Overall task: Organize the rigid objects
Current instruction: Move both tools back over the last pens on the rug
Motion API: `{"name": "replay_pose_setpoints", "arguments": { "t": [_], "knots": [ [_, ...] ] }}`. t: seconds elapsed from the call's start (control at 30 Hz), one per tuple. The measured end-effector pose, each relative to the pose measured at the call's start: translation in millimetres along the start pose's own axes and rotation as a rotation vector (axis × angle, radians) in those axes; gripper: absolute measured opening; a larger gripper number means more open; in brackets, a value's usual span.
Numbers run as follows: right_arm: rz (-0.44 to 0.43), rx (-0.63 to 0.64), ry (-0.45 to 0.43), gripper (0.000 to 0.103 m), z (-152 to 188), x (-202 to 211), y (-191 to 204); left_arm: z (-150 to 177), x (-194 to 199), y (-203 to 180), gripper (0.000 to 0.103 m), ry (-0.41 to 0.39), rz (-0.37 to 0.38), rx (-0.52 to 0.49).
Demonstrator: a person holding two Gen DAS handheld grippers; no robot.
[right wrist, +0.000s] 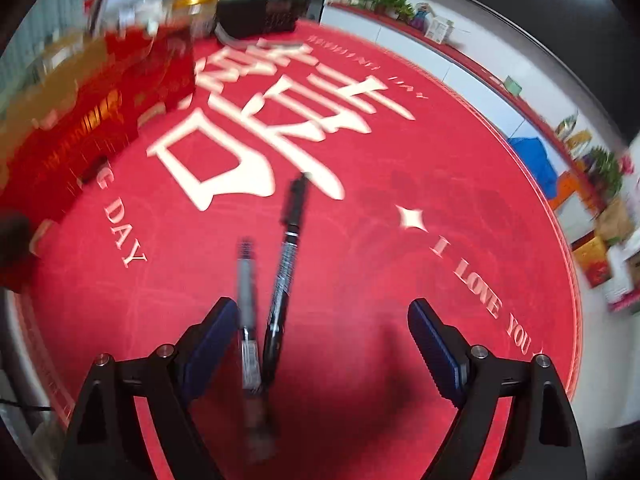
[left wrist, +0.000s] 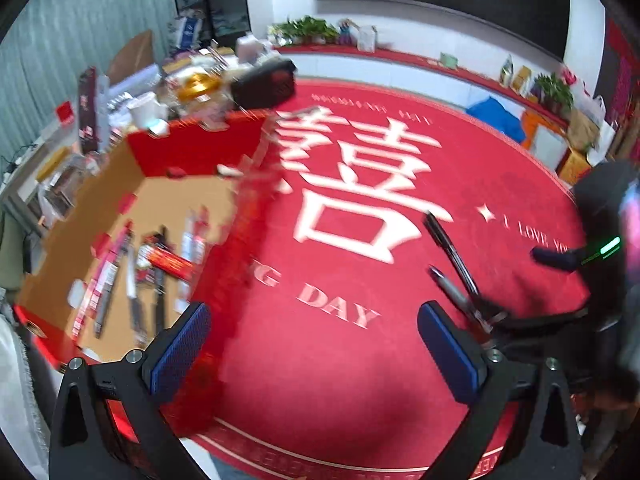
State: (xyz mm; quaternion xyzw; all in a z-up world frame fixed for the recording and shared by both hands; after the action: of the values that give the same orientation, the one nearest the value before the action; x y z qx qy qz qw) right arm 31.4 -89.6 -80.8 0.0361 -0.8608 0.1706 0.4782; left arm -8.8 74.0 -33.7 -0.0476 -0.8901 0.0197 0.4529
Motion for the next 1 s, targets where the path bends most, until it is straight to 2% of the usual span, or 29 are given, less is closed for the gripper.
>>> {"name": "replay_pose_setpoints", "arguments": {
  "t": [0.23, 0.47, 0.53, 0.6, 0.77, 0.87, 1.0],
  "knots": [
    [0.025, -0.13, 0.043, 0.088, 18.9, -6.0, -57.9, 19.4, -37.2, -58.6, 0.103, 0.082, 0.053, 0.011],
    [0.012, -0.21, 0.078, 0.088, 37.8, -9.8, -91.7, 27.8, -61.7, -102.5, 0.103, 0.153, 0.115, 0.016],
    [0.006, -0.227, 0.079, 0.088, 41.0, -8.2, -96.1, 30.2, -67.0, -110.9, 0.103, 0.168, 0.112, 0.005],
    [-0.008, -0.233, 0.084, 0.088, 41.3, -9.7, -96.6, 34.1, -73.6, -110.3, 0.103, 0.175, 0.061, -0.002],
    [-0.042, -0.22, 0.078, 0.088, 32.9, -10.5, -87.5, 36.2, -69.5, -78.7, 0.103, 0.14, 0.003, 0.05],
    [-0.099, -0.205, 0.088, 0.088, 19.6, -14.1, -70.5, 33.3, -72.0, -60.5, 0.103, 0.142, -0.001, 0.081],
    [-0.175, -0.193, 0.131, 0.088, -8.9, -24.7, -41.7, 29.4, -74.8, -56.1, 0.103, 0.153, 0.005, 0.076]
  ]
}}
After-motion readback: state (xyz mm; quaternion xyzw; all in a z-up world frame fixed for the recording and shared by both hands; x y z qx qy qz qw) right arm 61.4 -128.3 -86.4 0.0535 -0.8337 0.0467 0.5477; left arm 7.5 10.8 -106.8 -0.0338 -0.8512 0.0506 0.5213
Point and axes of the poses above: each gripper's, at about its wrist camera, not at the fingertips, and x roughly against the way its jaws point, y to its left, z to its underside, the point moved 5 cm from there along -x, roughly the way its jaws point, and after that the axes turned 8 degrees about z, right-handed, at the moved point
